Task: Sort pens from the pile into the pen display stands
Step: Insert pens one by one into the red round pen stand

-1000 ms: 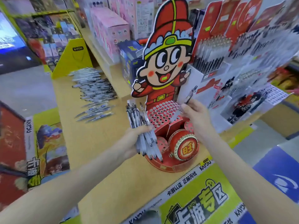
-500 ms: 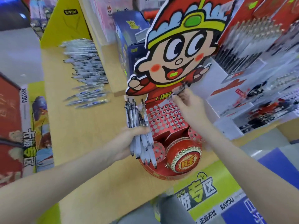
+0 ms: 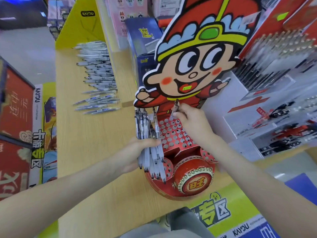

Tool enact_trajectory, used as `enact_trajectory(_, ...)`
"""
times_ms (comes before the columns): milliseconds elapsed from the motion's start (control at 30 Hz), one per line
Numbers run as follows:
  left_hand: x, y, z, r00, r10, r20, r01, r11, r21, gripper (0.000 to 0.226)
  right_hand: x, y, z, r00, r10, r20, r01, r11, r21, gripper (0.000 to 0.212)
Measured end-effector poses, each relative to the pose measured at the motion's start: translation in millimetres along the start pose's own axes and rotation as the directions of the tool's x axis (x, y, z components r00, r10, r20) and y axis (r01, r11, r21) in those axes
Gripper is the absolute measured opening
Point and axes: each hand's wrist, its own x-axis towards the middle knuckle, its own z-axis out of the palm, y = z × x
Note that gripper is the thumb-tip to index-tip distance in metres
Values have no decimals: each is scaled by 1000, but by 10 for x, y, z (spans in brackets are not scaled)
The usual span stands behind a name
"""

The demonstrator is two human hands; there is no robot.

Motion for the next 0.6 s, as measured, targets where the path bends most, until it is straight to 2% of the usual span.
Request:
enact_trajectory(67, -12, -2, -33, 1000, 11, 21, -11, 1000, 11, 5, -15, -15, 42, 999, 16, -47, -17, 1000, -9, 15)
enact_trajectory(233, -32, -29, -101, 998, -9, 64, 7, 999, 37, 9, -45, -16, 134, 989, 68, -134, -71, 997, -11, 13)
enact_trajectory(433, -70, -62, -94, 998, 17, 60, -17, 1000, 11, 2, -54, 7, 213, 976, 61, -208, -71, 997, -43, 10)
enact_trajectory(600, -121, -78, -83, 998, 53, 45, -52, 999, -12, 3, -66, -37, 230, 959, 40, -279, -28, 998, 48, 10)
